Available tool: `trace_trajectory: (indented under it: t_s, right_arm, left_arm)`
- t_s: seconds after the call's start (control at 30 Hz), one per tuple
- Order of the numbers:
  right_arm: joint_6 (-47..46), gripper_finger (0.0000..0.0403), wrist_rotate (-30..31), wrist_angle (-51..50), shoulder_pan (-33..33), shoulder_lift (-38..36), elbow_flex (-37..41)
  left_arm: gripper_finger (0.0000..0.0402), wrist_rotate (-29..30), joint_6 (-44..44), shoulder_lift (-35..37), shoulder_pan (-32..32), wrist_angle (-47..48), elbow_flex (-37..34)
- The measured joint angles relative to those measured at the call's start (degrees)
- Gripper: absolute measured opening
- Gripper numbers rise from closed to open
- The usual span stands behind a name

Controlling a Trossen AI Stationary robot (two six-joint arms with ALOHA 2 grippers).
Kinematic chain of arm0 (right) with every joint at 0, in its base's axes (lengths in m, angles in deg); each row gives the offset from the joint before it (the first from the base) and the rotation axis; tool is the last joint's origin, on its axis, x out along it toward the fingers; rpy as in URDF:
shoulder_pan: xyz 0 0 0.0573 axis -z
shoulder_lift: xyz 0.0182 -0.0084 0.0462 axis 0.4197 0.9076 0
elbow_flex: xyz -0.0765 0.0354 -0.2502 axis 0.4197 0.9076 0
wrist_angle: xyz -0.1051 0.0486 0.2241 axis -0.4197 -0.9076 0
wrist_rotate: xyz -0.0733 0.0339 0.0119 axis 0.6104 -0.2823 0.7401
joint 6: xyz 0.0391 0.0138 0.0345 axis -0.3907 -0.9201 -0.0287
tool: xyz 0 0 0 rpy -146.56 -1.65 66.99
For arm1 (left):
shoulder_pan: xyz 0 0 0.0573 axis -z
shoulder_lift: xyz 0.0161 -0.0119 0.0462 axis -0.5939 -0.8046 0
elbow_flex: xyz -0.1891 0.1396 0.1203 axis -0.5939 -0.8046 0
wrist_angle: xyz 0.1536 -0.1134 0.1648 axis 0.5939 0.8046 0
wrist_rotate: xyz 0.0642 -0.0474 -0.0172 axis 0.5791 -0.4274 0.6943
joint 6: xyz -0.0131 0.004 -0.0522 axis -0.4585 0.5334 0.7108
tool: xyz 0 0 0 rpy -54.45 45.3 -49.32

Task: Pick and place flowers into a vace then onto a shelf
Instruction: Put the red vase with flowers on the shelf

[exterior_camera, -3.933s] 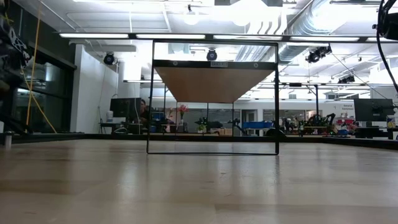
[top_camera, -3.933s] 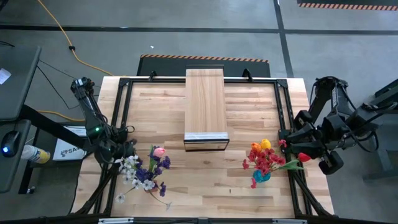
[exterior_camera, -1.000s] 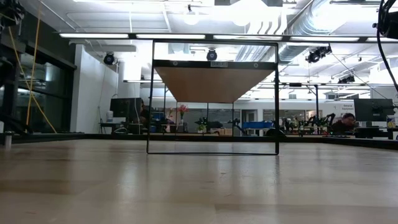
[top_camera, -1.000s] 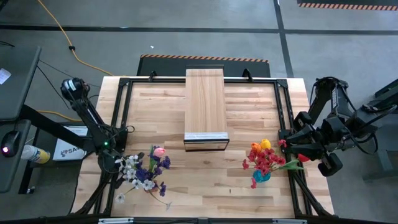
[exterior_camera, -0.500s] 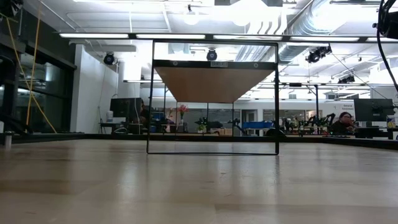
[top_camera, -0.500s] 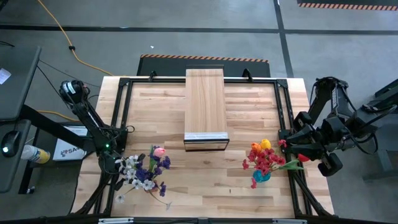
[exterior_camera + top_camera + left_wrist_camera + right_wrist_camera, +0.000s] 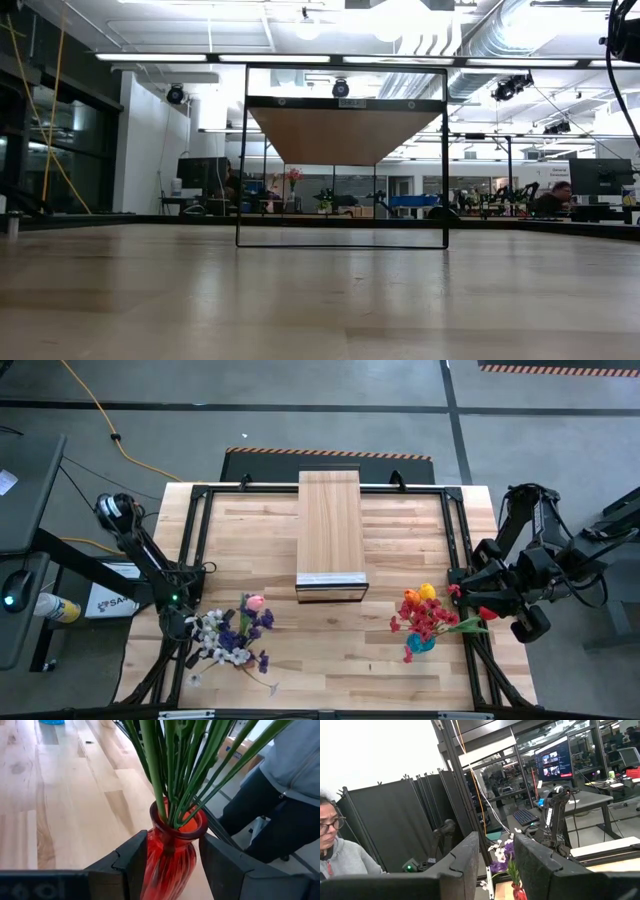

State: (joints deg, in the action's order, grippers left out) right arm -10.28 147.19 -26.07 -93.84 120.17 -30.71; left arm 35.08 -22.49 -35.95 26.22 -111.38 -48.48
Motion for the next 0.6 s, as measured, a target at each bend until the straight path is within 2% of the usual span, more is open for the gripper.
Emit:
trace_trajectory:
  t_s: [0.6]
  right_arm:
    - [0.0, 0.0114, 0.01, 0.0, -0.01, 0.0, 0.0]
  left_arm:
    - [0.0211, -1.09, -4.19, -6.04, 0.0, -9.41, 0.0]
